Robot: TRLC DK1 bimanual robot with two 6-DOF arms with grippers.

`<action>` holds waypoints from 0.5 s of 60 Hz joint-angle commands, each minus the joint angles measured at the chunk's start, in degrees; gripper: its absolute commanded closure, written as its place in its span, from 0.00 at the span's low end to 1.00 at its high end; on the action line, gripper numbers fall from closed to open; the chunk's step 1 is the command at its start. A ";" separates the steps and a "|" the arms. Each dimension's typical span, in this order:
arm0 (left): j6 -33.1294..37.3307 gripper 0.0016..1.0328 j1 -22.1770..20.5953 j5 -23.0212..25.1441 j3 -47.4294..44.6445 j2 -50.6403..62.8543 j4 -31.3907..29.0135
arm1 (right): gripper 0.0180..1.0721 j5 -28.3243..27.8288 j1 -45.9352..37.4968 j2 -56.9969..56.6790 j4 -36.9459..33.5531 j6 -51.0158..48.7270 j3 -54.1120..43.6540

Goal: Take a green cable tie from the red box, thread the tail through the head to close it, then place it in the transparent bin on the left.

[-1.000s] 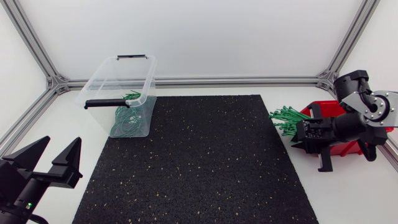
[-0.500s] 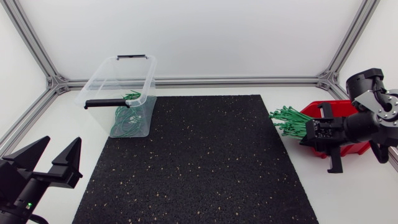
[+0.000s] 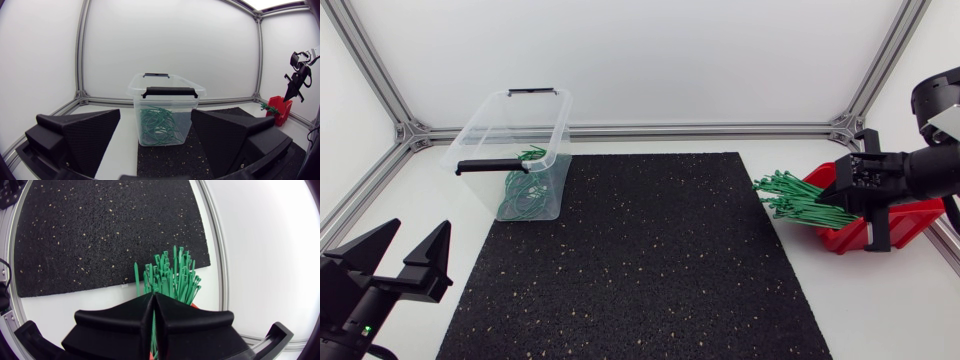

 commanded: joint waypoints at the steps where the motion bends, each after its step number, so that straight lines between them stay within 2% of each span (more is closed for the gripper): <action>1: -0.18 0.04 -0.31 -0.02 -2.42 0.18 -0.68 | 0.94 -1.85 -0.66 -1.35 -2.68 1.71 4.31; 18: -0.18 0.04 -0.75 -0.02 -2.33 0.27 -0.77 | 0.94 -9.94 1.01 -4.87 -9.10 13.40 18.38; 30: -0.09 0.04 -0.84 -0.02 -2.33 0.27 -0.77 | 0.94 -10.29 7.17 -7.59 -9.36 28.25 24.35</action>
